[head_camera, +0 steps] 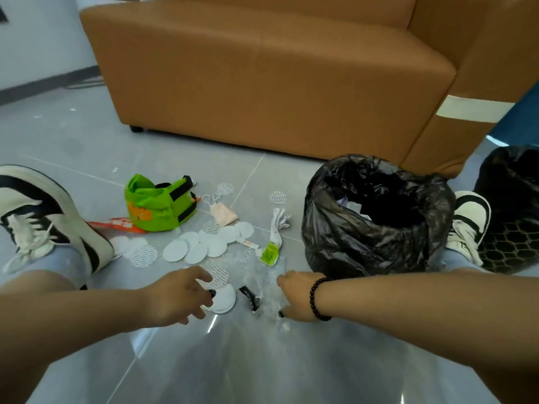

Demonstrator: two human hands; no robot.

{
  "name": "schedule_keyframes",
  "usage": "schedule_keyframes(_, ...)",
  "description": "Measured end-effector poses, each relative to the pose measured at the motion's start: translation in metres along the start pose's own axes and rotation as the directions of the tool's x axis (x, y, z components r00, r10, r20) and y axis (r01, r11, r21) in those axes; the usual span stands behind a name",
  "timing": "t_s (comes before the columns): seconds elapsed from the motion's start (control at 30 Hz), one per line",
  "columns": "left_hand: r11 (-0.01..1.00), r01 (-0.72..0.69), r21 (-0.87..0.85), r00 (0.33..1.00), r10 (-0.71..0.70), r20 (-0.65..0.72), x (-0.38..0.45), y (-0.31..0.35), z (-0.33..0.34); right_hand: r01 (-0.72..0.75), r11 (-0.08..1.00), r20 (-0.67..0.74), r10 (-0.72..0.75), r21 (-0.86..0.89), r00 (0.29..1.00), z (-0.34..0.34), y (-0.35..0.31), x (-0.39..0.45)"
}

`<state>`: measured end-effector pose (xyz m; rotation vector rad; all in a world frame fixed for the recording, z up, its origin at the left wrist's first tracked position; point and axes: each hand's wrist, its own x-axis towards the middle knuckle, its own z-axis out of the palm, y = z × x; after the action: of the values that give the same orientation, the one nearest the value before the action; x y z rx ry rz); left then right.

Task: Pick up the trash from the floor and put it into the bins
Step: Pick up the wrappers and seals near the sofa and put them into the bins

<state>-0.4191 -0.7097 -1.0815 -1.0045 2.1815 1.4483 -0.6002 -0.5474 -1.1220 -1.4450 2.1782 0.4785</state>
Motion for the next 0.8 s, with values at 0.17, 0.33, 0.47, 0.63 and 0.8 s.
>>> schedule_keyframes(0.17, 0.999, -0.028, 0.030, 0.998, 0.027, 0.054, 0.003, 0.001, 0.003, -0.189, 0.931, 0.001, 0.199, 0.312, 0.980, 0.009, -0.021, 0.040)
schedule_keyframes(0.33, 0.995, -0.076, 0.062, 0.995, 0.071, 0.073, 0.005, 0.002, 0.001, -0.236, 0.904, -0.041, 0.267, 0.356, 0.963, 0.023, -0.030, 0.049)
schedule_keyframes(0.47, 0.995, -0.085, 0.059, 0.995, 0.081, 0.064, 0.005, 0.008, 0.000, -0.213, 0.924, -0.067, 0.246, 0.317, 0.967, 0.008, -0.024, 0.038)
schedule_keyframes(0.63, 0.995, -0.101, 0.017, 0.994, 0.100, 0.049, -0.003, 0.028, 0.005, -0.123, 0.952, -0.158, 0.172, 0.279, 0.972, -0.041, -0.016, -0.003)
schedule_keyframes(0.8, 0.971, -0.239, 0.003, 0.969, 0.239, -0.059, -0.028, 0.072, 0.008, 0.050, 0.921, -0.346, 0.094, 0.386, 0.934, -0.096, -0.006, -0.075)
